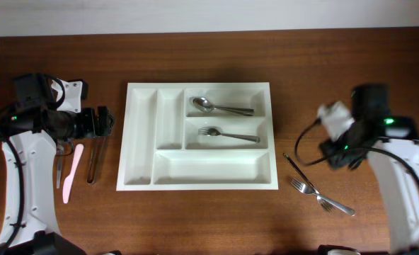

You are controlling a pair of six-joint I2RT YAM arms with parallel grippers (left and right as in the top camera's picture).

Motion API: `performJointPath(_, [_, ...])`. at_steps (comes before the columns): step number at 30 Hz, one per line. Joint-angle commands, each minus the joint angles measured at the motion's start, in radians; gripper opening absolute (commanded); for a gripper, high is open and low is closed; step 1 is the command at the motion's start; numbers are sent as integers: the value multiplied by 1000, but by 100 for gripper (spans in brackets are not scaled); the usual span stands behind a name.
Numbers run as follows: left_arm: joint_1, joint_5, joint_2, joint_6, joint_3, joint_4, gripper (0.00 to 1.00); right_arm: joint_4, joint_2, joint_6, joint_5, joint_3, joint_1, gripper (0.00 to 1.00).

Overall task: Pack container
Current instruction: 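Place the fork in the tray's middle-right compartment with the right gripper, then grasp the knife beside the tray with the right gripper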

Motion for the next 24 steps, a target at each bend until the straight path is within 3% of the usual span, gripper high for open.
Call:
performJointPath(1, [5, 14, -2, 16, 18, -1, 99, 3, 30, -67, -33, -113, 3, 64])
performJointPath(4, [5, 14, -2, 16, 18, -1, 99, 15, 69, -119, -31, -161, 10, 59])
performJointPath(20, [5, 14, -2, 16, 18, -1, 99, 173, 315, -115, -80, -181, 75, 56])
performJointPath(24, [5, 14, -2, 16, 18, -2, 99, 198, 357, -97, -77, -181, 82, 50])
